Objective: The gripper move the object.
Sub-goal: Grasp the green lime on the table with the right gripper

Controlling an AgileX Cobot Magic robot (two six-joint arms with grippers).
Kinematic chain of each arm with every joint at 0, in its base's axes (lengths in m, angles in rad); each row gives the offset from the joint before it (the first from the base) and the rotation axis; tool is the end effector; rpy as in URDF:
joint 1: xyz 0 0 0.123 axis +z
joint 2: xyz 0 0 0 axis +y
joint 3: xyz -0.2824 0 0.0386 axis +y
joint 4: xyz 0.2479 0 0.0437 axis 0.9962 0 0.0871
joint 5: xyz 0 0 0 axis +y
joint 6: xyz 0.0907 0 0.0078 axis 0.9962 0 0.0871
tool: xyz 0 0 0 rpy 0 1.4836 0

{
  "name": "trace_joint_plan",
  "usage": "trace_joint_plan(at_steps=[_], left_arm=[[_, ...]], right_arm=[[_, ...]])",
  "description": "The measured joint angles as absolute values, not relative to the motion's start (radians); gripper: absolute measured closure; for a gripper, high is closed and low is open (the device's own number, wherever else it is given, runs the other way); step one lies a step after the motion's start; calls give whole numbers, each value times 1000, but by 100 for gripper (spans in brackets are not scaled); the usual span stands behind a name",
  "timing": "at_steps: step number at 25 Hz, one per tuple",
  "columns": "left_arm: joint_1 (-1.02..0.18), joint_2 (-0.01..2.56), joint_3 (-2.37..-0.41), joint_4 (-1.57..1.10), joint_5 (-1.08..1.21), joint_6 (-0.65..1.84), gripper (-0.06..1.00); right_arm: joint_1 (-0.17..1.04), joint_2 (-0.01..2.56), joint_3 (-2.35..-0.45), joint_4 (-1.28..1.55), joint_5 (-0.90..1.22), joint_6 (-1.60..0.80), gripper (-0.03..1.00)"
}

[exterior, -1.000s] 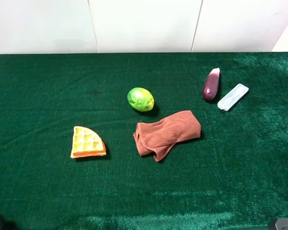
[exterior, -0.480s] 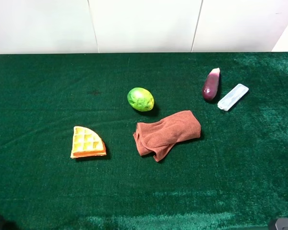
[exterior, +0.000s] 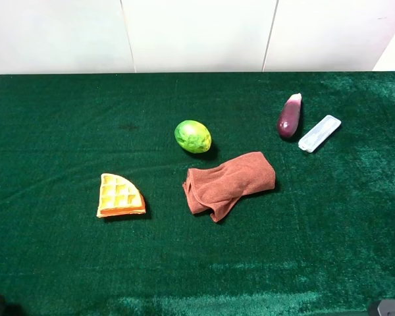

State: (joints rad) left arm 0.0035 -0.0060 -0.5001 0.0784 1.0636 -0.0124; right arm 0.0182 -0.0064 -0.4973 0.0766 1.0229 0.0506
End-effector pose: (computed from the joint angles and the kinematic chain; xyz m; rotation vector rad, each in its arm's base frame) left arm -0.0061 0.0062 0.2771 -0.0203 2.0396 0.0882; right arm -0.0042 0.0059 0.2797 0.0305 2.0028 0.1352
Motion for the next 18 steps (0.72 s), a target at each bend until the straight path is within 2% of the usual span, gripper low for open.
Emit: trace_joint_plan(at_steps=[9, 18], left_arm=[[4, -6, -500, 78, 1064, -12, -3], [4, -6, -500, 78, 1064, -12, -3]], right_arm=[[18, 16, -512, 130, 1002, 51, 27], [18, 342, -654, 156, 998, 7, 27]])
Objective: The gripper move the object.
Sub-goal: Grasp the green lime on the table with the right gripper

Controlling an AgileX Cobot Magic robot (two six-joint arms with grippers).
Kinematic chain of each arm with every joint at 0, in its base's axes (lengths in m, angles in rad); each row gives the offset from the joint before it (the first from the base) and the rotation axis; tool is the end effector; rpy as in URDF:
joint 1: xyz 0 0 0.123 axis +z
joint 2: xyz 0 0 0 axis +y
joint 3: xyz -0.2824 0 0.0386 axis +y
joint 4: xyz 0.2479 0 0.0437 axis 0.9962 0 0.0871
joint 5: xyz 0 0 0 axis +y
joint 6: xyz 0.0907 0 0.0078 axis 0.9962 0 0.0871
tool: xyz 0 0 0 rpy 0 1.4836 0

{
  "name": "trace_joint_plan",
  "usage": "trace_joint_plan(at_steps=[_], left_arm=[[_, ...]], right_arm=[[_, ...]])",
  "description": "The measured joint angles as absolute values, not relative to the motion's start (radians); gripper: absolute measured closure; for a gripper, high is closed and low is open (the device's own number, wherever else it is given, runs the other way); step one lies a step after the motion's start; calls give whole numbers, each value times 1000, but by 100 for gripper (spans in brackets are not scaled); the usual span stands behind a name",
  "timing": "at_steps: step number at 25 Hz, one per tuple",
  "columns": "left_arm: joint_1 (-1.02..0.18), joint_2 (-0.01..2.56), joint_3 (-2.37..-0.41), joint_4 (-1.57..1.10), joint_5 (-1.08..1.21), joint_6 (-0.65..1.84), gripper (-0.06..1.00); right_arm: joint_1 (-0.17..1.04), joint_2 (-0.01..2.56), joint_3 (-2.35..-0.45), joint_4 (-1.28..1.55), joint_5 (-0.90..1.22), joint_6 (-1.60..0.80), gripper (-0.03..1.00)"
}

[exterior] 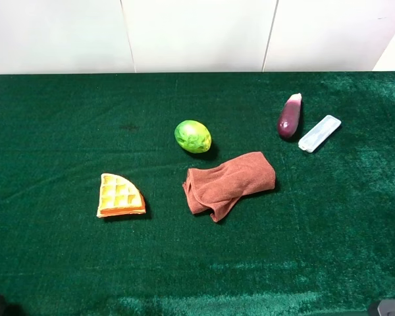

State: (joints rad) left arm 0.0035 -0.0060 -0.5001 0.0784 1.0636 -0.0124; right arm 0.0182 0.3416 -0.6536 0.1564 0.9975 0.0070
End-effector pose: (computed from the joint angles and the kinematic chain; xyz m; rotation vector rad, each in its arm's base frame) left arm -0.0061 0.0062 0.2771 -0.0203 2.0396 0.0882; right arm 0.0439 0.0127 0.3211 0.0046 2.1649 0.2056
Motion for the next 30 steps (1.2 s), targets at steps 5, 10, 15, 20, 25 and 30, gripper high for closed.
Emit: trace_joint_plan(at_steps=[5, 10, 15, 20, 25, 30], left_arm=[[4, -6, -500, 78, 1064, -12, -3], [4, -6, -500, 78, 1064, -12, -3], [4, -6, -500, 78, 1064, -12, -3], [4, -6, -500, 78, 1064, -12, -3], [4, -6, -500, 78, 1064, -12, -3], [4, -6, -500, 78, 1064, -12, -3]], right_arm=[[18, 542, -758, 199, 998, -72, 27], [18, 714, -859, 258, 999, -182, 27], [18, 861, -925, 328, 1002, -283, 27], [50, 975, -966, 378, 974, -342, 27], [169, 1095, -1025, 351, 930, -342, 27], [279, 1227, -1091, 323, 892, -324, 27]])
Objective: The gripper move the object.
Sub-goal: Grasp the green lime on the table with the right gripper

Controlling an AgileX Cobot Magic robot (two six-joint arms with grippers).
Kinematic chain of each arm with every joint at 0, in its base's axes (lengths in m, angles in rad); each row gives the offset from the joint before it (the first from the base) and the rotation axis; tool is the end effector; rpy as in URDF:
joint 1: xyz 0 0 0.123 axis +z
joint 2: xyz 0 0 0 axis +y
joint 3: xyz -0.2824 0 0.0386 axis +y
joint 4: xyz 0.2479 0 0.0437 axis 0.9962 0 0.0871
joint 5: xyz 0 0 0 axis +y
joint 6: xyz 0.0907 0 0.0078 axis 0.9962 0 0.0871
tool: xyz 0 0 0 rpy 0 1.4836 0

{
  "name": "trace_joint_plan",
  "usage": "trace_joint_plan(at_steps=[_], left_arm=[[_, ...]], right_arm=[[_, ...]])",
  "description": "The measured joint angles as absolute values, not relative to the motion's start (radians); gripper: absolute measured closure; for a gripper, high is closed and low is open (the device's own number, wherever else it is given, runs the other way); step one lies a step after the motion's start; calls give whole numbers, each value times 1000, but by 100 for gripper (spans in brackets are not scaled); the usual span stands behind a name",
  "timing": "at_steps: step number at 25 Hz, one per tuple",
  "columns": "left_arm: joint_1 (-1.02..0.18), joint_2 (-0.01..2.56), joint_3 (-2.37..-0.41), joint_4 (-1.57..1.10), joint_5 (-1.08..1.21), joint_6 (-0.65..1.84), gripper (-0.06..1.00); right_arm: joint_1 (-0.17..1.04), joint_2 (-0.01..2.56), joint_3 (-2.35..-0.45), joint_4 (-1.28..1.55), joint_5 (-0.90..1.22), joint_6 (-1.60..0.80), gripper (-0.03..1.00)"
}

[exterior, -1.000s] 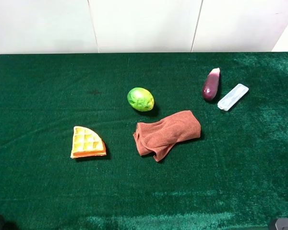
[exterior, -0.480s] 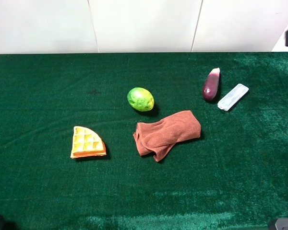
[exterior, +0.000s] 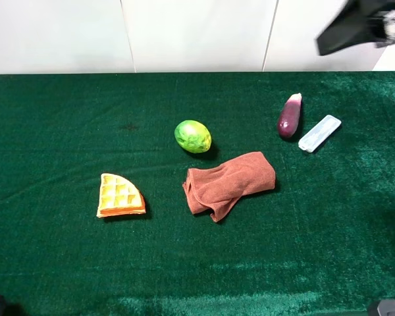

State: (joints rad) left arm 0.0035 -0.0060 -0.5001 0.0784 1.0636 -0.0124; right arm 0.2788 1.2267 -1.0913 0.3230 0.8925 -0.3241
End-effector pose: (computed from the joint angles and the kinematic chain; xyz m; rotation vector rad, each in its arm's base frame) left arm -0.0061 0.0062 0.2771 -0.0203 2.0396 0.0882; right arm 0.2306 0.0894 0.3417 -0.5921 2.4127 0.3788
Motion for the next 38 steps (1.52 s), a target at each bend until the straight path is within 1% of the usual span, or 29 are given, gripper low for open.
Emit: trace_joint_plan(at_steps=[11, 17, 24, 32, 38], left_arm=[[4, -6, -500, 78, 1064, -12, -3], [4, -6, -500, 78, 1064, -12, -3], [4, -6, -500, 78, 1064, -12, -3], [4, -6, -500, 78, 1064, -12, -3], [4, -6, -500, 78, 1064, -12, -3]], right_arm=[[491, 1466, -1203, 279, 791, -306, 27], [576, 1577, -1241, 254, 741, -269, 27], [599, 1694, -1301, 248, 732, -263, 27], [602, 1760, -1306, 248, 697, -264, 27], [657, 1831, -1306, 235, 651, -264, 27]])
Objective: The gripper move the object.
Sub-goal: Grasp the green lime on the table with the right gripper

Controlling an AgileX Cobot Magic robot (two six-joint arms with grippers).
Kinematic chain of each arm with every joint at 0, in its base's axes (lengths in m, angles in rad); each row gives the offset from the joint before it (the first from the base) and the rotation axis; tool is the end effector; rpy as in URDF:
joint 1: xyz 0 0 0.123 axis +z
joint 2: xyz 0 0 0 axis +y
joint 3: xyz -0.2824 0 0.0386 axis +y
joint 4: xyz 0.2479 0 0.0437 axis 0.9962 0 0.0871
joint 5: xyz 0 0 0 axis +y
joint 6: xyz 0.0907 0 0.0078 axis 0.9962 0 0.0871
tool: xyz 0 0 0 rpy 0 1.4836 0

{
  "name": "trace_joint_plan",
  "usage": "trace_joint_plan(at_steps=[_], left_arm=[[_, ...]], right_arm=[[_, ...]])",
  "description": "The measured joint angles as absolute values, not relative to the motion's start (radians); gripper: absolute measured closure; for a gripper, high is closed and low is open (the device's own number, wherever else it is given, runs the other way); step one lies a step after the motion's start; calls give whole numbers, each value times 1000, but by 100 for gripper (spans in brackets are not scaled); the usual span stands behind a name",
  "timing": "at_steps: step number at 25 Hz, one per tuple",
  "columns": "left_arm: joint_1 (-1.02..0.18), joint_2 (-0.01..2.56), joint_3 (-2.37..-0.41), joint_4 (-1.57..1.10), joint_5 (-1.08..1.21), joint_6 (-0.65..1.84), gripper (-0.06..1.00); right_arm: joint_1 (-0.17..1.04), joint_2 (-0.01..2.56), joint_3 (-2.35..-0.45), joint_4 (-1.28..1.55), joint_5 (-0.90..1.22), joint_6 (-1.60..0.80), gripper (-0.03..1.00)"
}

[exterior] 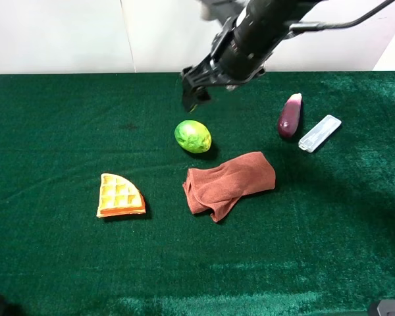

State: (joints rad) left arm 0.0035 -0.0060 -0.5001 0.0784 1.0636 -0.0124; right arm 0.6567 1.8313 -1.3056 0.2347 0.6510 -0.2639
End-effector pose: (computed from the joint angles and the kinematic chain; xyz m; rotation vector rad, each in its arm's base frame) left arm -0.0061 0.0062 0.2771 -0.0203 2.0396 0.0882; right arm 0.3003 0.2477 0.2199 -1.0057 2.4877 0.3760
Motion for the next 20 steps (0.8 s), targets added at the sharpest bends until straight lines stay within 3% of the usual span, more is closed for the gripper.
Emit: trace_joint_plan(at_steps=[20], left_arm=[[4, -6, -500, 78, 1064, -12, -3]], right_arm=[[715, 2031, -1306, 246, 479, -264, 27]])
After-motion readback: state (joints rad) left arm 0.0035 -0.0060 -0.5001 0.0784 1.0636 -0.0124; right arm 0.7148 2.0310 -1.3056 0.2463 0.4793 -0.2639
